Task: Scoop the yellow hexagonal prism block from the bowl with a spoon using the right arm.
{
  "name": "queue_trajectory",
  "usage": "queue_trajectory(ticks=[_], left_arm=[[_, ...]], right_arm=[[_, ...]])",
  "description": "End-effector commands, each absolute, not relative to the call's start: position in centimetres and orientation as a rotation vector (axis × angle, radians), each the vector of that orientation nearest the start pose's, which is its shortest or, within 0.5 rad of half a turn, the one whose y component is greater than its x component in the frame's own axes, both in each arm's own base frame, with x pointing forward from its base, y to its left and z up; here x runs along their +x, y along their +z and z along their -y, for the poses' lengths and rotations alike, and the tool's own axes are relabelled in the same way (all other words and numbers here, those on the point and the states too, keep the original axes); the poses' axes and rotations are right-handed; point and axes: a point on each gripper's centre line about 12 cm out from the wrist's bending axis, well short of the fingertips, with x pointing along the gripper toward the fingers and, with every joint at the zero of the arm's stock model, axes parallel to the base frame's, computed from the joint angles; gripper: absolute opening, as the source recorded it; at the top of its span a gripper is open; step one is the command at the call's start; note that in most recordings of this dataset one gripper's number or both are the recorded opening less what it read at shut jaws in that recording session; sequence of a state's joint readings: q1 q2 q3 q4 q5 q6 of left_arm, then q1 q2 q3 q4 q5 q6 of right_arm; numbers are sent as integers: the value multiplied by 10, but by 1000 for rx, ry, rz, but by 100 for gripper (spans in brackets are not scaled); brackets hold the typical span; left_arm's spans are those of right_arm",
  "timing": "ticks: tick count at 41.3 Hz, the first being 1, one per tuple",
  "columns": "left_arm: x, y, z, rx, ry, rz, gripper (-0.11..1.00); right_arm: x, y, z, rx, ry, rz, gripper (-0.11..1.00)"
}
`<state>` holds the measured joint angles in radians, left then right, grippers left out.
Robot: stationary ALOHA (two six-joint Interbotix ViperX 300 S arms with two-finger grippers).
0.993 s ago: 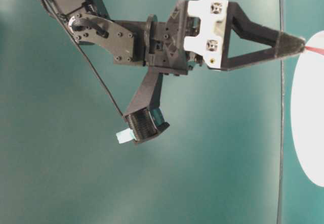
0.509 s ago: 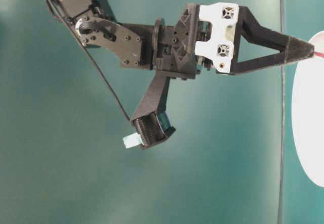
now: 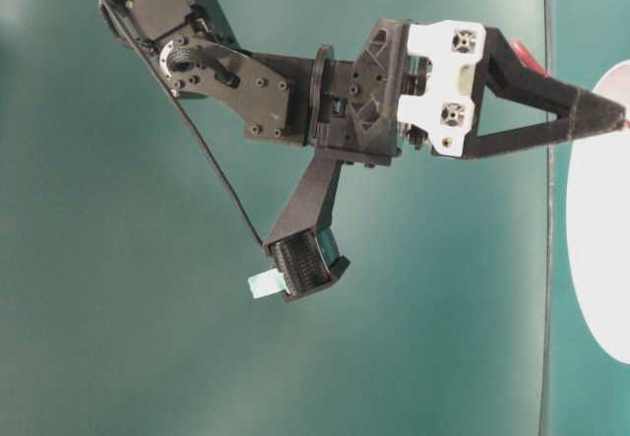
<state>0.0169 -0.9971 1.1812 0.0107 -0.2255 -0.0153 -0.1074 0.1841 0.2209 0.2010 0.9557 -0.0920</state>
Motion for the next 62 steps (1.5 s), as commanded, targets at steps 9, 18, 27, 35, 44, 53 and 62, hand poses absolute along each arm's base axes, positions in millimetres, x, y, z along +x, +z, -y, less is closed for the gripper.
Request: queue_trajectory(ticks=[9, 18, 27, 35, 44, 53, 62], left_arm=[[195, 303, -3, -3, 15, 78, 0], [195, 303, -3, -3, 15, 80, 0], [195, 303, -3, -3, 15, 80, 0], [195, 304, -3, -3, 15, 81, 0], [195, 304, -3, -3, 15, 81, 0], [195, 304, -3, -3, 15, 81, 0], [194, 306, -3, -2, 17, 89, 0]], right_arm=[[422, 186, 26, 204, 17, -1275, 25], [425, 180, 27, 207, 10, -1268, 25], [422, 169, 29, 195, -7, -1265, 25], [419, 163, 29, 198, -11, -1268, 24], [420, 164, 29, 197, -13, -1256, 24], [424, 168, 29, 191, -13, -1227, 24], [423, 198, 26, 177, -3, -1153, 23]])
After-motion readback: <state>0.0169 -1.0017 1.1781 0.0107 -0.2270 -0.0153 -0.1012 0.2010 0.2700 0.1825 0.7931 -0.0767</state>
